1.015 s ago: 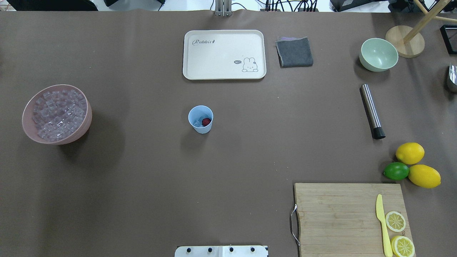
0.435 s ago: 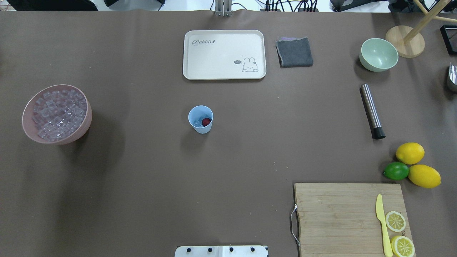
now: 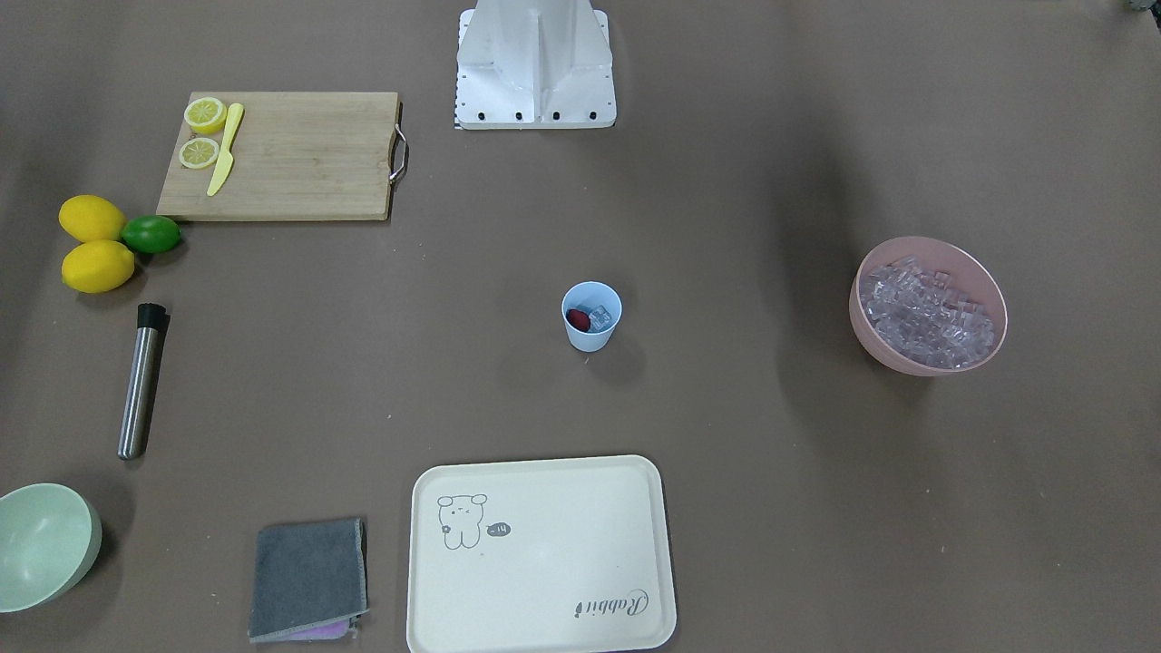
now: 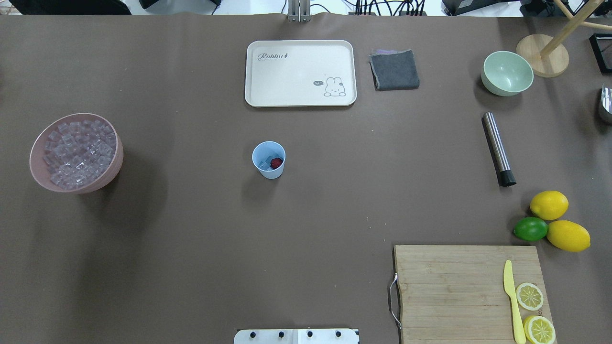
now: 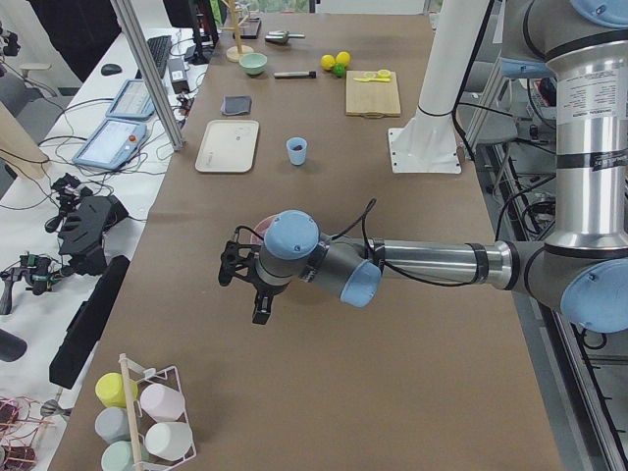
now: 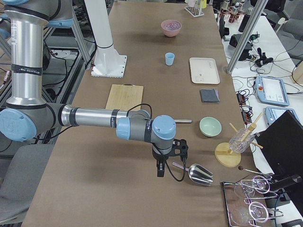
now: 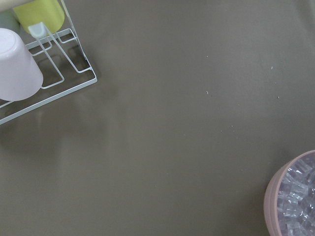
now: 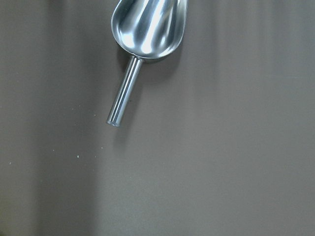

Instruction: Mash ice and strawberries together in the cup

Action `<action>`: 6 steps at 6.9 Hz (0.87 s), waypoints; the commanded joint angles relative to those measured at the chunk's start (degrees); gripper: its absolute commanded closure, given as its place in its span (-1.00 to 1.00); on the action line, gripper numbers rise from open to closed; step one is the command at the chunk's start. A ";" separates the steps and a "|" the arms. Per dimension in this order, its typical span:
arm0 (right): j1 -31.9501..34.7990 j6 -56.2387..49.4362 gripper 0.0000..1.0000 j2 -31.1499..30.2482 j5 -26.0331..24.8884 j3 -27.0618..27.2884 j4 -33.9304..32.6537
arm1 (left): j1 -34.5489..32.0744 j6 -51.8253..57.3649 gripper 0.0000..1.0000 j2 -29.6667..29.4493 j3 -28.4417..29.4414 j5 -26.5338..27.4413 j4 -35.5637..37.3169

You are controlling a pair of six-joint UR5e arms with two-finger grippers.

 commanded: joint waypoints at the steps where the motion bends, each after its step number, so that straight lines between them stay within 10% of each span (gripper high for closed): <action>1: -0.49 0.14 -1.00 1.33 -0.05 -0.20 -0.34 | 0.27 3.88 -0.96 -0.10 -0.40 3.30 3.41; 6: -0.49 0.31 -1.00 2.03 0.65 0.32 -4.20 | 0.09 8.30 -0.96 -0.90 -1.11 5.79 7.30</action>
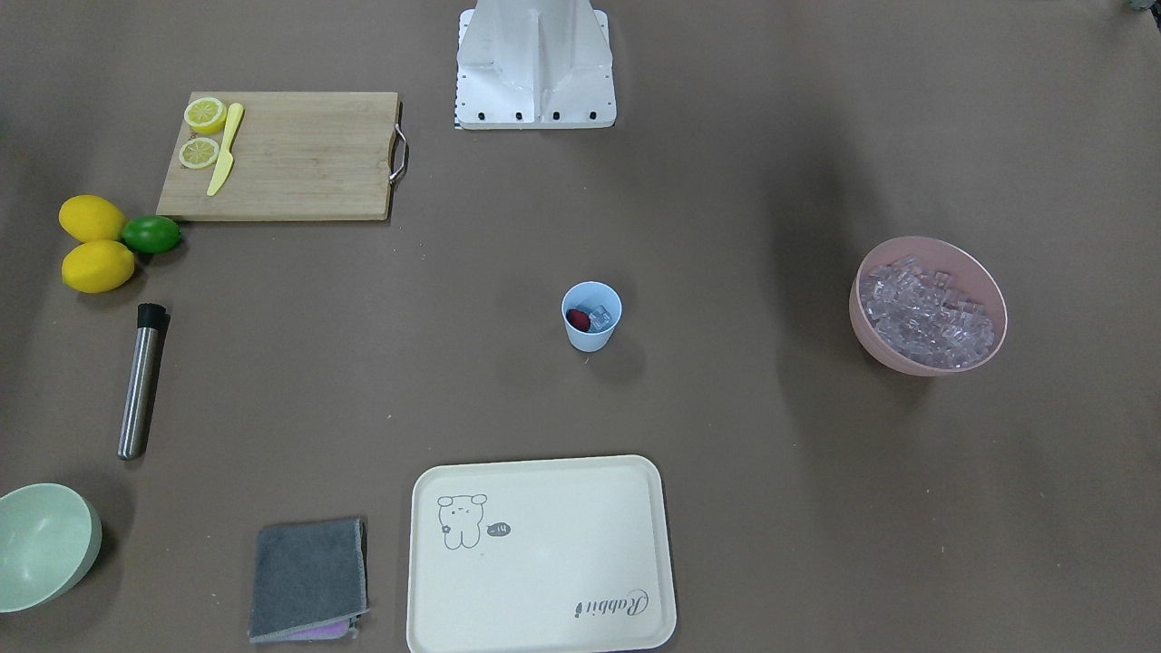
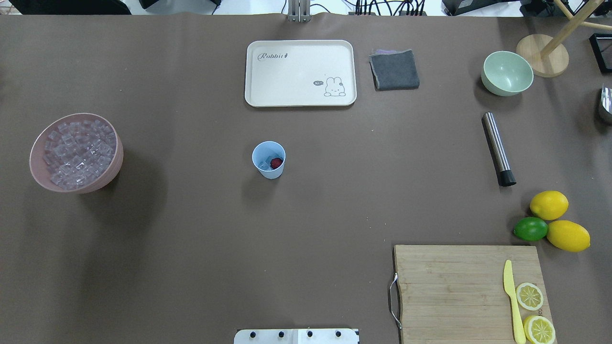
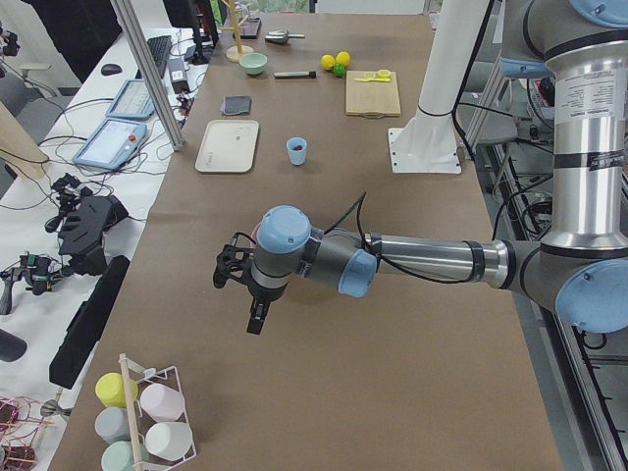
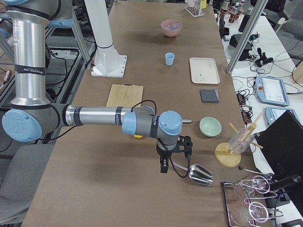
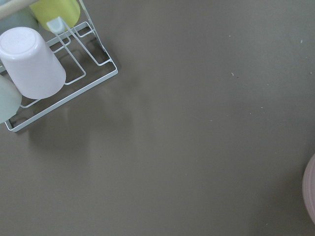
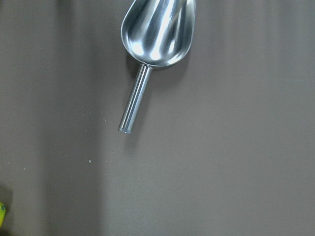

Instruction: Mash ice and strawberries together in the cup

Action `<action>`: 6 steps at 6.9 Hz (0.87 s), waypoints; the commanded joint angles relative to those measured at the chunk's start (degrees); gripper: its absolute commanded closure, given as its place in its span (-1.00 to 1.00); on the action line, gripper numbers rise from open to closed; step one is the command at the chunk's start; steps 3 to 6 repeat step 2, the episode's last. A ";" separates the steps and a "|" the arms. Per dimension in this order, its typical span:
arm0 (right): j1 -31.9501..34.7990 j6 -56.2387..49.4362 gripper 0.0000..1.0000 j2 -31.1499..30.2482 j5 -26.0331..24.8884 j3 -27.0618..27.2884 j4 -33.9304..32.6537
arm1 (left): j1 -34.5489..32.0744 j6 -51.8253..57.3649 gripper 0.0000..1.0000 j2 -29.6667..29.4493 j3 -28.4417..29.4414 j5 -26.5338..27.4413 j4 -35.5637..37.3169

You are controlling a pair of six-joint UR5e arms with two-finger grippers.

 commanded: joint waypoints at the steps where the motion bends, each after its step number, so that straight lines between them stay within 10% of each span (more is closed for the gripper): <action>1: -0.01 0.00 -1.00 -0.03 0.15 0.11 -0.15 | 0.00 0.07 -0.96 0.05 0.04 0.07 0.12; 6: -0.01 0.00 -1.00 -0.03 0.15 0.03 -0.15 | 0.00 -0.02 -0.96 0.14 -0.05 0.07 0.12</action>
